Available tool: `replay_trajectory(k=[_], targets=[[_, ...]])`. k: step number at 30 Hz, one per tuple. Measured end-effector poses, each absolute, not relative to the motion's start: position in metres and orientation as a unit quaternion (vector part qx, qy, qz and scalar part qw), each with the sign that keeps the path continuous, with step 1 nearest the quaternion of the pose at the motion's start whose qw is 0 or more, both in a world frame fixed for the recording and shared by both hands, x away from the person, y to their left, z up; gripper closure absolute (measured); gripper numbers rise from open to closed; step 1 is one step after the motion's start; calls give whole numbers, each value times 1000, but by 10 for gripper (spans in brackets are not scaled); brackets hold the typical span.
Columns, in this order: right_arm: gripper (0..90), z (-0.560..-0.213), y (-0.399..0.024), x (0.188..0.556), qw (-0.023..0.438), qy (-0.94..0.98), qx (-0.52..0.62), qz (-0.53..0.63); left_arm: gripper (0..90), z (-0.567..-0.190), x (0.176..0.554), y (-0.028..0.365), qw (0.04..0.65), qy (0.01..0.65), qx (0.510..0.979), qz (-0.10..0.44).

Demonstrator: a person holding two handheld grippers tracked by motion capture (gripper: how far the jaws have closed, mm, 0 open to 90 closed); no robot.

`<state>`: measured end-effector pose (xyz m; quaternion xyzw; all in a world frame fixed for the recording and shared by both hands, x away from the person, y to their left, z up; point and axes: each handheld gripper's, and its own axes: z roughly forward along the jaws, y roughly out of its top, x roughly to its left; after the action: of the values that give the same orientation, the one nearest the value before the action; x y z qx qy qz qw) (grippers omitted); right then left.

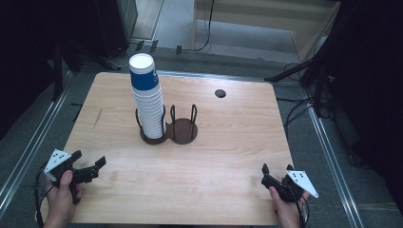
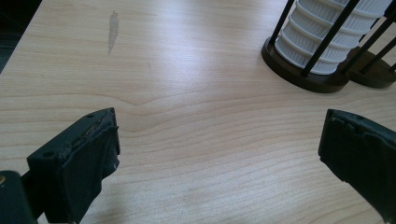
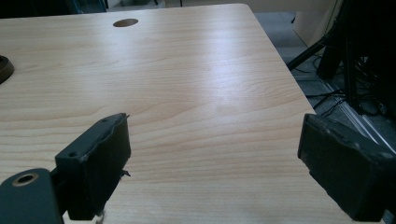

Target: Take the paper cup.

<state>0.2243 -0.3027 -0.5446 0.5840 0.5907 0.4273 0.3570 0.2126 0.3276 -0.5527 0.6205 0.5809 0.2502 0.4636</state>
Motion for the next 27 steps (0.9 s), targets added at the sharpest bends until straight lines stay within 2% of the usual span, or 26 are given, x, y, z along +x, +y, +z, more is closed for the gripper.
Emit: replay_trajectory(k=[10, 17, 22, 27], targets=[[89, -544, -302, 224, 362, 585, 591, 421, 0, -553, 213, 328, 458, 593, 610, 258], [92, -536, -309, 226, 331, 568, 610, 442, 0, -553, 215, 327, 458, 592, 611, 259], [93, -523, -293, 228, 337, 578, 589, 453, 0, -552, 213, 326, 459, 598, 598, 275], [99, -509, -277, 229, 321, 593, 571, 469, 0, -553, 214, 329, 467, 601, 595, 259]])
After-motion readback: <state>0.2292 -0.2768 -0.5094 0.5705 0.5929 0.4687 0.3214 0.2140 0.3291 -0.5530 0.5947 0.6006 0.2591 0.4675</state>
